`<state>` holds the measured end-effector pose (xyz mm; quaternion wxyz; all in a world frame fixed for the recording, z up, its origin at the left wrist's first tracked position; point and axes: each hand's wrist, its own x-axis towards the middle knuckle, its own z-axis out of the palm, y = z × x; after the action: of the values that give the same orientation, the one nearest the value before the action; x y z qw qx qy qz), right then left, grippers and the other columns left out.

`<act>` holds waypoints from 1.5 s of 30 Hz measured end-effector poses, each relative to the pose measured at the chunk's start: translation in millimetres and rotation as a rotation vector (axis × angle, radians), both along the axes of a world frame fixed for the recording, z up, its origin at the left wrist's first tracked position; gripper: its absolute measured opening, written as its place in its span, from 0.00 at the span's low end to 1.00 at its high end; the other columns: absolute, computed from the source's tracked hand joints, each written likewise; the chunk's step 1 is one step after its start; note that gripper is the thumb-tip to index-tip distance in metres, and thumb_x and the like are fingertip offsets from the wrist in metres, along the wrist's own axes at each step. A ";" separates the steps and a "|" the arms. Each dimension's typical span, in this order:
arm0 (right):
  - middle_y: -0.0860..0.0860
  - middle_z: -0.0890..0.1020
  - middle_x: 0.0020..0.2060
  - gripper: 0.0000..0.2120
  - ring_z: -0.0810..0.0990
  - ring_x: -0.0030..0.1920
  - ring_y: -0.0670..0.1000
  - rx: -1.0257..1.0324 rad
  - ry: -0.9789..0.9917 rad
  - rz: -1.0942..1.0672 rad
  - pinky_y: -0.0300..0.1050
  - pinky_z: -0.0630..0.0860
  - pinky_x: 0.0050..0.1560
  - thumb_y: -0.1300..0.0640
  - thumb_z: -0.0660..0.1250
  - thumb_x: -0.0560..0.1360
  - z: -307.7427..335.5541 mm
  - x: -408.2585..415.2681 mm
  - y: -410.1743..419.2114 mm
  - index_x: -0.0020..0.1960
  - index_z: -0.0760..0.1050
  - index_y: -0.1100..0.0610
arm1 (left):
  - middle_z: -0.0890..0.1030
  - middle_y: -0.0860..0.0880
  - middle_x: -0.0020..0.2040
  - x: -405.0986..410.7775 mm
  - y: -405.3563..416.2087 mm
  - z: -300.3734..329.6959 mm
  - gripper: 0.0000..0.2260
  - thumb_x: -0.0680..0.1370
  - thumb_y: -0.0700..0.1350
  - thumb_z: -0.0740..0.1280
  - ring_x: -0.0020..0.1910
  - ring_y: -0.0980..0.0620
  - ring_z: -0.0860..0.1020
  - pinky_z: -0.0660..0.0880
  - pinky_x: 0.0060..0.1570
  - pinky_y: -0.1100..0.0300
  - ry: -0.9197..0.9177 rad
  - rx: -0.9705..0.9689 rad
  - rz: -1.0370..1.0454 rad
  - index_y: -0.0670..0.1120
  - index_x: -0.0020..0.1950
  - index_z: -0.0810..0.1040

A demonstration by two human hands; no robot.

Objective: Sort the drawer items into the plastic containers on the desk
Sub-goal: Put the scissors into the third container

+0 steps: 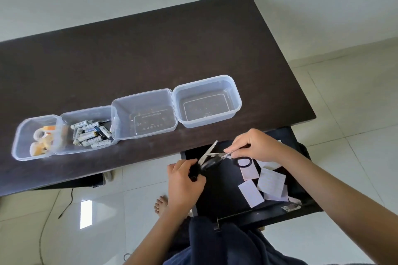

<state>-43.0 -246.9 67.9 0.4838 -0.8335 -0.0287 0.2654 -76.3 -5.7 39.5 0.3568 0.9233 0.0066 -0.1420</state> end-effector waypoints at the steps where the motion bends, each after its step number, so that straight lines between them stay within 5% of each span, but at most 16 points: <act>1: 0.40 0.84 0.43 0.10 0.83 0.46 0.39 0.007 -0.021 -0.013 0.32 0.76 0.50 0.61 0.71 0.73 8.6 1.9 4.5 0.53 0.83 0.52 | 0.76 0.58 0.50 6.0 8.2 7.8 0.18 0.70 0.38 0.69 0.54 0.55 0.64 0.62 0.50 0.68 -0.051 -0.007 -0.004 0.47 0.59 0.79; 5: 0.42 0.85 0.46 0.11 0.82 0.51 0.41 0.032 -0.101 -0.108 0.35 0.77 0.54 0.60 0.70 0.74 40.9 14.3 27.5 0.54 0.82 0.50 | 0.78 0.58 0.46 37.8 45.9 38.7 0.17 0.67 0.36 0.71 0.51 0.48 0.70 0.61 0.50 0.76 -0.250 -0.034 -0.010 0.47 0.55 0.81; 8: 0.42 0.85 0.47 0.10 0.82 0.52 0.41 0.072 -0.135 -0.226 0.34 0.77 0.55 0.61 0.68 0.75 60.5 26.7 50.4 0.53 0.83 0.50 | 0.79 0.53 0.45 74.2 75.3 58.3 0.16 0.67 0.36 0.69 0.49 0.46 0.70 0.61 0.52 0.66 -0.327 -0.014 -0.027 0.46 0.53 0.82; 13: 0.42 0.85 0.48 0.10 0.82 0.50 0.40 -0.006 -0.187 -0.332 0.32 0.77 0.52 0.59 0.67 0.76 75.4 46.5 94.2 0.53 0.82 0.48 | 0.79 0.48 0.45 146.2 111.7 71.0 0.10 0.69 0.39 0.69 0.45 0.47 0.65 0.63 0.48 0.58 -0.289 0.077 -0.106 0.45 0.49 0.82; 16: 0.42 0.84 0.47 0.09 0.81 0.48 0.38 -0.072 -0.201 -0.362 0.26 0.75 0.48 0.59 0.67 0.76 76.7 55.0 119.7 0.53 0.82 0.49 | 0.77 0.49 0.36 179.4 118.2 62.1 0.02 0.66 0.40 0.66 0.43 0.45 0.66 0.67 0.46 0.56 -0.190 0.130 -0.215 0.47 0.35 0.76; 18: 0.42 0.84 0.46 0.09 0.81 0.48 0.40 -0.107 -0.208 -0.395 0.28 0.74 0.48 0.59 0.66 0.77 77.4 60.1 135.6 0.54 0.82 0.50 | 0.72 0.51 0.30 193.1 117.5 55.3 0.06 0.64 0.42 0.66 0.40 0.44 0.68 0.72 0.46 0.55 -0.131 0.160 -0.311 0.48 0.30 0.69; 20: 0.44 0.83 0.46 0.10 0.80 0.49 0.42 -0.139 -0.212 -0.432 0.32 0.73 0.50 0.59 0.66 0.77 78.0 64.7 150.0 0.55 0.82 0.51 | 0.77 0.49 0.36 199.1 116.0 48.9 0.02 0.66 0.44 0.68 0.47 0.41 0.74 0.72 0.53 0.54 -0.088 0.183 -0.376 0.48 0.36 0.76; 22: 0.46 0.83 0.47 0.10 0.79 0.49 0.43 -0.169 -0.217 -0.465 0.34 0.72 0.51 0.59 0.66 0.77 78.0 70.0 161.6 0.55 0.82 0.53 | 0.78 0.45 0.57 200.0 116.8 48.2 0.17 0.69 0.45 0.70 0.61 0.43 0.73 0.68 0.61 0.56 -0.036 0.144 -0.432 0.45 0.58 0.78; 24: 0.46 0.83 0.48 0.10 0.79 0.47 0.41 -0.201 -0.229 -0.486 0.31 0.72 0.48 0.59 0.66 0.77 77.5 76.6 170.6 0.56 0.82 0.53 | 0.71 0.45 0.66 200.3 124.3 51.7 0.27 0.70 0.45 0.71 0.67 0.45 0.67 0.65 0.65 0.56 -0.072 0.058 -0.446 0.44 0.68 0.71; 28: 0.46 0.83 0.48 0.10 0.79 0.48 0.44 -0.252 -0.214 -0.472 0.32 0.74 0.46 0.59 0.65 0.78 75.6 96.3 185.4 0.55 0.82 0.53 | 0.60 0.46 0.73 200.5 157.5 59.3 0.38 0.67 0.50 0.76 0.73 0.46 0.58 0.61 0.69 0.56 -0.157 -0.007 -0.473 0.47 0.73 0.63; 31: 0.49 0.84 0.50 0.10 0.81 0.49 0.48 -0.288 -0.167 -0.396 0.41 0.78 0.50 0.59 0.64 0.77 67.6 117.5 197.9 0.53 0.83 0.54 | 0.49 0.49 0.78 199.0 181.4 57.9 0.51 0.61 0.60 0.78 0.77 0.48 0.47 0.55 0.74 0.49 -0.060 0.049 -0.506 0.49 0.76 0.54; 33: 0.50 0.84 0.51 0.10 0.80 0.49 0.47 -0.319 -0.131 -0.317 0.38 0.76 0.48 0.60 0.63 0.77 58.0 130.8 207.6 0.51 0.83 0.55 | 0.46 0.49 0.79 197.4 189.1 54.7 0.56 0.59 0.62 0.78 0.77 0.48 0.44 0.52 0.75 0.48 -0.018 0.092 -0.528 0.48 0.77 0.49; 38: 0.51 0.83 0.53 0.12 0.78 0.43 0.44 -0.407 -0.047 -0.147 0.32 0.70 0.40 0.62 0.60 0.78 36.9 152.6 222.0 0.50 0.83 0.57 | 0.45 0.50 0.79 192.7 193.1 45.8 0.57 0.61 0.61 0.78 0.77 0.48 0.44 0.51 0.76 0.46 -0.054 0.066 -0.511 0.45 0.77 0.46; 45: 0.49 0.80 0.59 0.13 0.77 0.59 0.49 -0.406 -0.046 -0.112 0.39 0.72 0.58 0.63 0.61 0.78 36.5 154.9 219.7 0.58 0.80 0.54 | 0.42 0.51 0.79 190.2 194.5 39.7 0.54 0.64 0.62 0.75 0.77 0.48 0.42 0.50 0.75 0.42 -0.074 0.075 -0.501 0.48 0.77 0.46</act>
<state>112.0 -27.1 104.4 0.3192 -0.9200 0.0607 0.2193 114.0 188.8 79.2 0.2761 0.9132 -0.2302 -0.1916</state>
